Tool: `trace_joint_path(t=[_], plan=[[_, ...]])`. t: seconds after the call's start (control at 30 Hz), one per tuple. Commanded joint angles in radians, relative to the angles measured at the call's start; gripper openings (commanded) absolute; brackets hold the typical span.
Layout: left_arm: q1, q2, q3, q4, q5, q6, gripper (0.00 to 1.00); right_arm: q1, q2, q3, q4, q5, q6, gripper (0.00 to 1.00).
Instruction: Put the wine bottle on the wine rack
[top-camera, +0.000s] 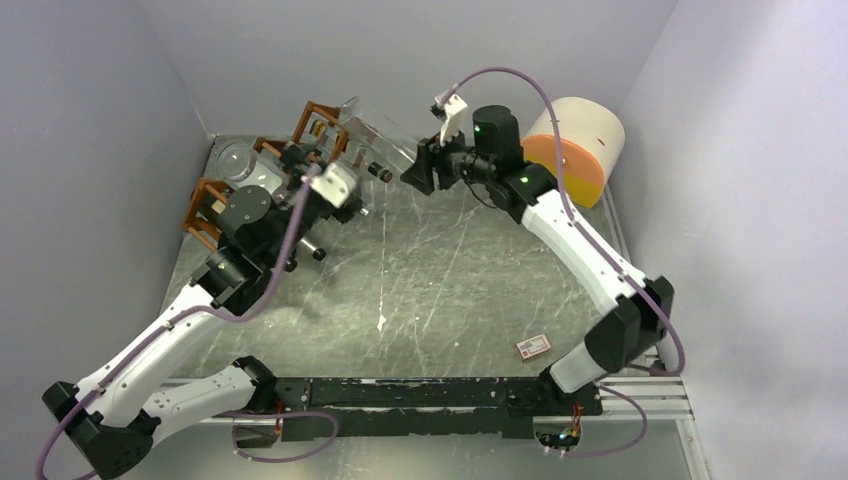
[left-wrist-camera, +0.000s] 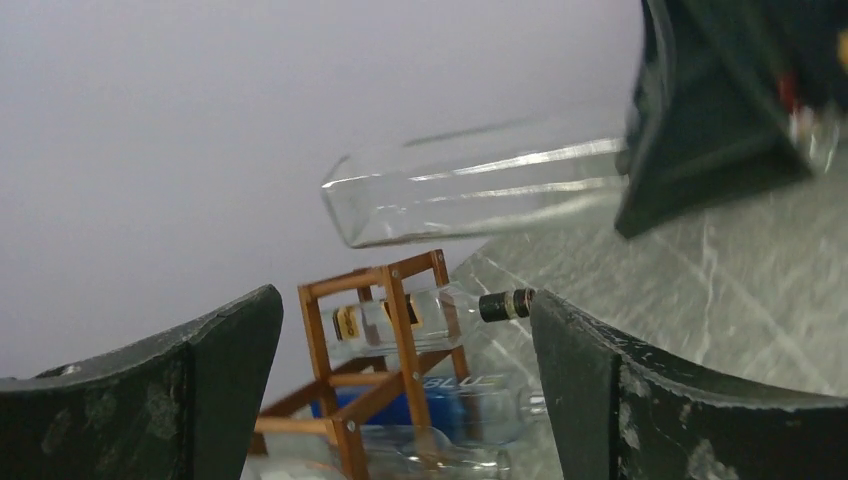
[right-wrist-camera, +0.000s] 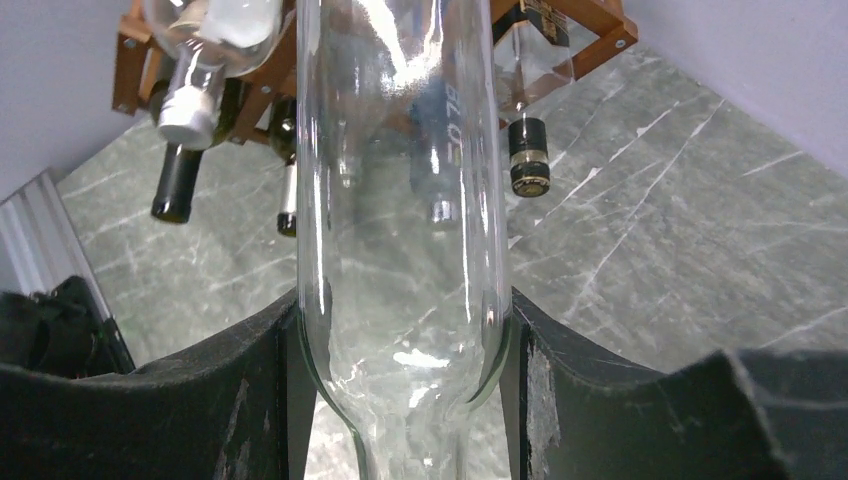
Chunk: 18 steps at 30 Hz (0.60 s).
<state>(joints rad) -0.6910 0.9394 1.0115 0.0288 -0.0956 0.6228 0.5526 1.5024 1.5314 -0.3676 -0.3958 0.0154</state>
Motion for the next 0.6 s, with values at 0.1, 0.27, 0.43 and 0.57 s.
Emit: trace_joint_path(t=[0.1,0.27,0.43,0.57], plan=[[0.016,0.012,0.155,0.039,-0.328,-0.509,0.97,0.045,0.17,0.171,0.224,0.083,0.119,0.0],[0.048,0.094,0.338,-0.172,-0.382,-0.607,0.97,0.087,0.307,0.282,0.282,0.119,0.14,0.0],[0.06,0.076,0.344,-0.215,-0.261,-0.654,0.97,0.118,0.474,0.428,0.303,0.158,0.166,0.0],[0.061,0.075,0.365,-0.284,-0.237,-0.685,0.97,0.15,0.618,0.588,0.276,0.178,0.153,0.0]])
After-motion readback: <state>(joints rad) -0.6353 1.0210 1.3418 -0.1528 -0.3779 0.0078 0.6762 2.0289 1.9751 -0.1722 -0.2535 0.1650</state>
